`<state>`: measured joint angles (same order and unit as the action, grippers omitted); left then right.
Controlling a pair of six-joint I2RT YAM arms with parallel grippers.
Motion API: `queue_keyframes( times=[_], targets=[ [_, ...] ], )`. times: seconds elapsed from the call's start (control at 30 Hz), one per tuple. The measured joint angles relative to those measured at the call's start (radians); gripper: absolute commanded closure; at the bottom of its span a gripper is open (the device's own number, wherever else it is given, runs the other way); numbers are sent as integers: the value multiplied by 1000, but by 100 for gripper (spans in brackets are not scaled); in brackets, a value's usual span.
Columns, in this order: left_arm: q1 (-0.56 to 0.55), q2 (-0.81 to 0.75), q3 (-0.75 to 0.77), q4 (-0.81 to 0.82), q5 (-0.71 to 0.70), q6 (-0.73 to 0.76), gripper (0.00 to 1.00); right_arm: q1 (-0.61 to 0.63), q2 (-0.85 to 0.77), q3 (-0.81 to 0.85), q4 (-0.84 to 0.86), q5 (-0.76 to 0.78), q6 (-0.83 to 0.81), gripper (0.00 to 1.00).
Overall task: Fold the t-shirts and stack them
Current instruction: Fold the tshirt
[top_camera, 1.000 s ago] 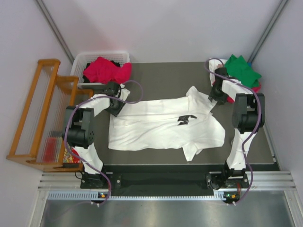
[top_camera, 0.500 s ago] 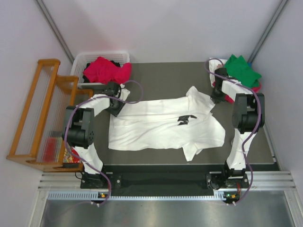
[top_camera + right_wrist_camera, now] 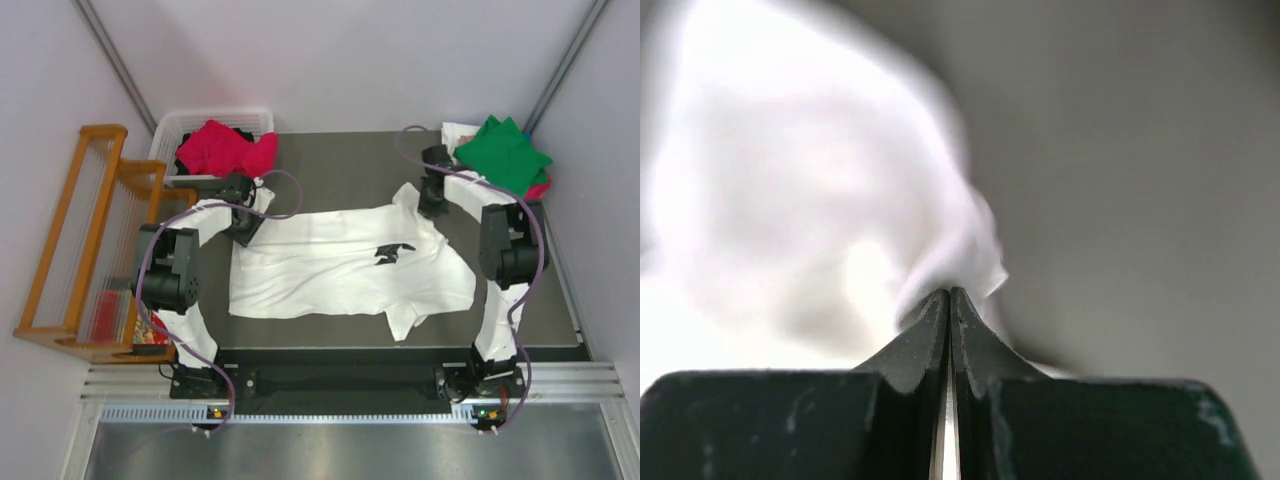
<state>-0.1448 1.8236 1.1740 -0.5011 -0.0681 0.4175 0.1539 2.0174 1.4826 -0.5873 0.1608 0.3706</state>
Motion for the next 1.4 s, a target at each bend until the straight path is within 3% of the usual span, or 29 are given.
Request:
queue_keyframes(
  times=[0.2,0.3,0.37,0.47,0.53,0.83,1.2,1.4],
  targets=[
    [0,0,0,0,0,0,59,275,-18,65,-25,-13,-76,100],
    [-1,0,0,0,0,-1,59,354,-21,116,-46,-21,-99,100],
    [-1,0,0,0,0,-1,59,373,-25,138,-57,-23,-109,85],
    [-1,0,0,0,0,-4,59,373,-34,149,-69,-14,-117,73],
    [-1,0,0,0,0,-4,59,371,-35,148,-77,7,-121,56],
    [-2,0,0,0,0,-4,60,353,-43,108,-94,74,-112,56],
    [-3,0,-2,0,0,-3,60,188,-165,32,-87,89,-97,58],
    [-3,0,-2,0,0,-3,60,177,-204,10,-67,77,-80,64]
  ],
)
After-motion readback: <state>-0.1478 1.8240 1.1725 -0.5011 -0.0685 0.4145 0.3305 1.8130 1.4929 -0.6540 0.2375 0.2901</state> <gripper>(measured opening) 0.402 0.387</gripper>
